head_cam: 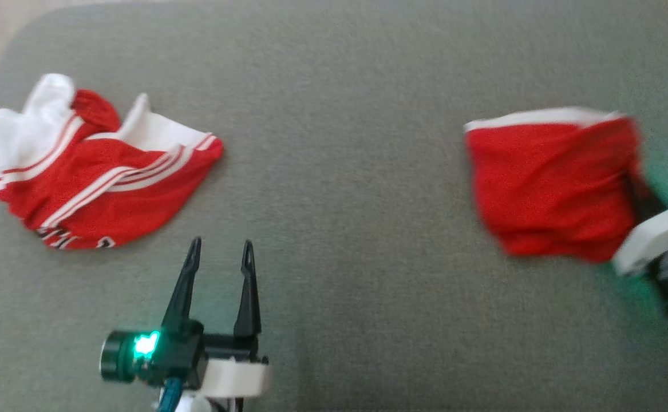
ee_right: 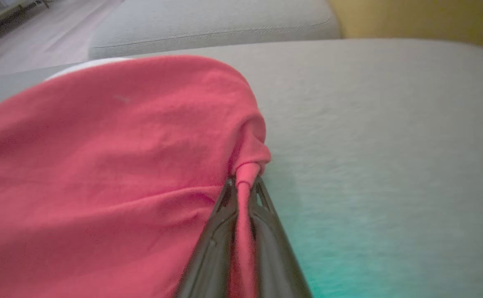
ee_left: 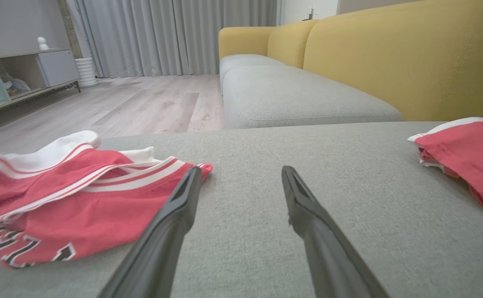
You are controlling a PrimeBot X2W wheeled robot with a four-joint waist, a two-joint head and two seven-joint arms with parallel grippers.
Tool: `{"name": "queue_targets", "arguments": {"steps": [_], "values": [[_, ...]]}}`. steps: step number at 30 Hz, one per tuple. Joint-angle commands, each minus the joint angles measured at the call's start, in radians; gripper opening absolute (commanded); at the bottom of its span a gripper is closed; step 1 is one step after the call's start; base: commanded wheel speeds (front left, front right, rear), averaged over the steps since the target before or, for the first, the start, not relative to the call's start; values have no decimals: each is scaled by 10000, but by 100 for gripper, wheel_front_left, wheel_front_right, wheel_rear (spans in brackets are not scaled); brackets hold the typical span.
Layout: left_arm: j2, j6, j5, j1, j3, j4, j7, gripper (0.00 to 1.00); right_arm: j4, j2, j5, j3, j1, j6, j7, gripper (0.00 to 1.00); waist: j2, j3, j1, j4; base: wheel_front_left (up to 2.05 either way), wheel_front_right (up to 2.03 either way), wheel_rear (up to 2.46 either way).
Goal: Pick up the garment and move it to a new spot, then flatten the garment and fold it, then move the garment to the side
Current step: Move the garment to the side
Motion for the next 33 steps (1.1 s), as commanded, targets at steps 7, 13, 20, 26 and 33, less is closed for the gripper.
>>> {"name": "queue_targets", "arguments": {"steps": [7,13,20,26,33], "values": [[-16,-221,325,-1029,272,-373,-51,100,599,-2276,-556,101,-1466,-7,-168,0,0,1230,-1,-837,0,0,0],[-16,-331,492,-1481,234,-363,-51,100,1491,-3371,-1184,-278,-2347,-7,-552,0,0,1686,-1,-1017,0,0,0],[-16,-373,274,-1669,117,-346,-51,100,2486,-3450,-2670,-1116,-3219,-7,-1123,100,0,1743,-1,-1071,0,0,0],[-16,-273,-40,-1605,38,-251,-51,100,1601,-1744,-3486,-2189,-2662,-7,-1209,100,0,996,-1,-999,0,0,0],[-16,-126,-525,-1024,298,8,-51,100,-1559,979,-3762,-2542,191,-7,-1213,100,0,-821,-1,-782,0,0,0]]}}
